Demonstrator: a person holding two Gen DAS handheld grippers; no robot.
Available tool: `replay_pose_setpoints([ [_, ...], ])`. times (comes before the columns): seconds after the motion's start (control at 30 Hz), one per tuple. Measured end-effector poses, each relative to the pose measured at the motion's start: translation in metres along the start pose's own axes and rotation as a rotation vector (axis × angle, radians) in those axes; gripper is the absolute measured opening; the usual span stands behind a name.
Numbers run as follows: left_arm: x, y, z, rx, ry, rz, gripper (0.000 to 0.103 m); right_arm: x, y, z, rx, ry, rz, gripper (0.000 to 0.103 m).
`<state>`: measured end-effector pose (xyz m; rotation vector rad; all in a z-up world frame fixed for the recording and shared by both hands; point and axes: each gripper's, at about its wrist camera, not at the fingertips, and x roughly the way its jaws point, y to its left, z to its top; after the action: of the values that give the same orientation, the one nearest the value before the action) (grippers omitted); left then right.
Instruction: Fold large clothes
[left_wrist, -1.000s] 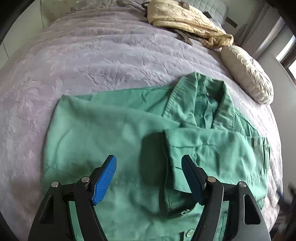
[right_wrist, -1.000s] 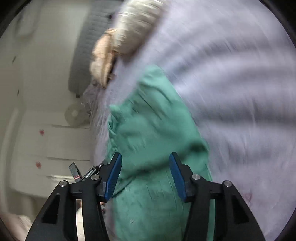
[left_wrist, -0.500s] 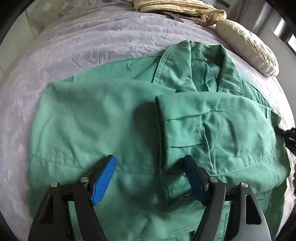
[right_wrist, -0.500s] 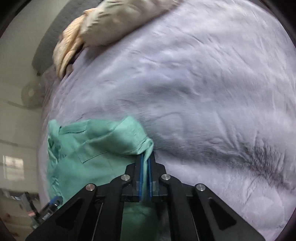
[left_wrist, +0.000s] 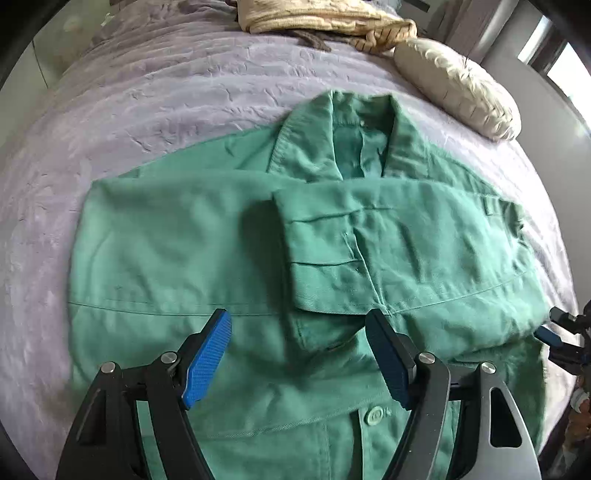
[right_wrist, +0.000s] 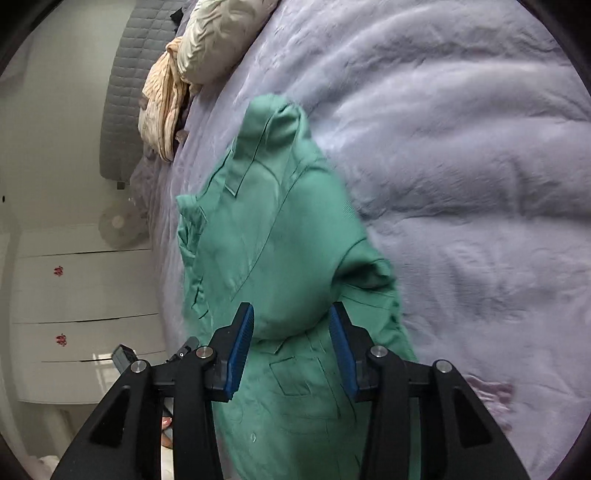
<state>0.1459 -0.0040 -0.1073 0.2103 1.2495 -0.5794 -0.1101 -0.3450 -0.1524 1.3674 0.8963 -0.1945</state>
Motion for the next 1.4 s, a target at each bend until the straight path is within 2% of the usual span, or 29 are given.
replay_pose_setpoints([
  [0.07, 0.019, 0.004, -0.002, -0.002, 0.031, 0.047, 0.076, 0.009, -0.014, 0.003, 0.053, -0.009, -0.018, 0.046],
  [0.1, 0.025, 0.008, -0.004, -0.007, 0.041, 0.047, 0.076, 0.009, -0.023, 0.002, 0.076, -0.022, -0.034, 0.03],
  [0.13, 0.027, 0.012, -0.005, -0.014, 0.036, 0.028, 0.076, 0.01, -0.03, 0.003, 0.087, -0.027, -0.058, 0.009],
  [0.17, 0.025, 0.016, -0.006, -0.018, 0.025, 0.021, 0.076, 0.012, -0.037, 0.002, 0.099, -0.027, -0.052, 0.009],
  [0.27, 0.011, 0.025, -0.007, -0.013, 0.004, 0.108, 0.076, 0.002, -0.038, -0.004, 0.069, -0.029, -0.069, 0.007],
  [0.33, 0.001, 0.039, -0.009, -0.035, 0.014, 0.124, 0.076, -0.007, -0.031, -0.01, 0.031, -0.029, -0.107, 0.014],
  [0.4, -0.009, 0.053, -0.018, -0.062, 0.03, 0.118, 0.076, -0.015, -0.025, -0.015, 0.002, -0.017, -0.135, 0.014],
  [0.47, -0.018, 0.06, -0.029, -0.062, 0.048, 0.144, 0.076, -0.024, -0.02, -0.024, -0.024, -0.01, -0.17, 0.015],
  [0.5, -0.023, 0.063, -0.036, -0.056, 0.056, 0.156, 0.076, -0.026, -0.018, -0.027, -0.034, -0.008, -0.18, 0.022],
  [0.53, -0.026, 0.064, -0.042, -0.053, 0.062, 0.164, 0.076, -0.03, -0.015, -0.032, -0.044, -0.009, -0.194, 0.039],
  [0.6, -0.033, 0.066, -0.054, -0.052, 0.071, 0.176, 0.076, -0.033, -0.011, -0.04, -0.059, -0.024, -0.215, 0.065],
  [0.7, -0.039, 0.062, -0.067, -0.047, 0.062, 0.213, 0.076, -0.037, -0.006, -0.048, -0.076, -0.029, -0.234, 0.065],
  [0.8, -0.039, 0.062, -0.073, -0.06, 0.073, 0.215, 0.079, -0.035, 0.009, -0.053, -0.122, -0.061, -0.26, 0.065],
  [0.83, -0.039, 0.061, -0.073, -0.066, 0.07, 0.218, 0.096, -0.036, 0.017, -0.053, -0.15, -0.081, -0.268, 0.065],
  [0.87, -0.039, 0.061, -0.073, -0.07, 0.061, 0.224, 0.103, -0.036, 0.027, -0.051, -0.184, -0.101, -0.277, 0.065],
  [0.97, -0.041, 0.056, -0.076, -0.06, 0.053, 0.233, 0.103, -0.026, 0.051, -0.043, -0.282, -0.134, -0.322, 0.064],
  [1.0, -0.041, 0.055, -0.075, -0.066, 0.059, 0.235, 0.103, -0.02, 0.056, -0.04, -0.311, -0.132, -0.343, 0.055],
  [1.03, -0.04, 0.054, -0.075, -0.07, 0.067, 0.238, 0.103, -0.01, 0.062, -0.037, -0.347, -0.122, -0.377, 0.029],
  [1.07, -0.038, 0.054, -0.074, -0.073, 0.076, 0.239, 0.103, -0.003, 0.066, -0.034, -0.372, -0.111, -0.406, 0.018],
  [1.17, -0.035, 0.056, -0.07, -0.099, 0.076, 0.228, 0.103, 0.017, 0.066, -0.026, -0.43, -0.091, -0.5, 0.016],
  [1.2, -0.033, 0.058, -0.069, -0.111, 0.078, 0.226, 0.103, 0.025, 0.061, -0.023, -0.448, -0.075, -0.55, 0.012],
  [1.23, -0.031, 0.061, -0.07, -0.121, 0.081, 0.228, 0.103, 0.032, 0.054, -0.021, -0.463, -0.057, -0.583, 0.004],
  [1.3, -0.027, 0.064, -0.071, -0.134, 0.095, 0.241, 0.103, 0.036, 0.041, -0.018, -0.466, -0.045, -0.574, 0.0],
  [1.4, -0.025, 0.07, -0.074, -0.131, 0.099, 0.255, 0.103, 0.026, 0.041, -0.018, -0.462, -0.064, -0.571, 0.0],
])
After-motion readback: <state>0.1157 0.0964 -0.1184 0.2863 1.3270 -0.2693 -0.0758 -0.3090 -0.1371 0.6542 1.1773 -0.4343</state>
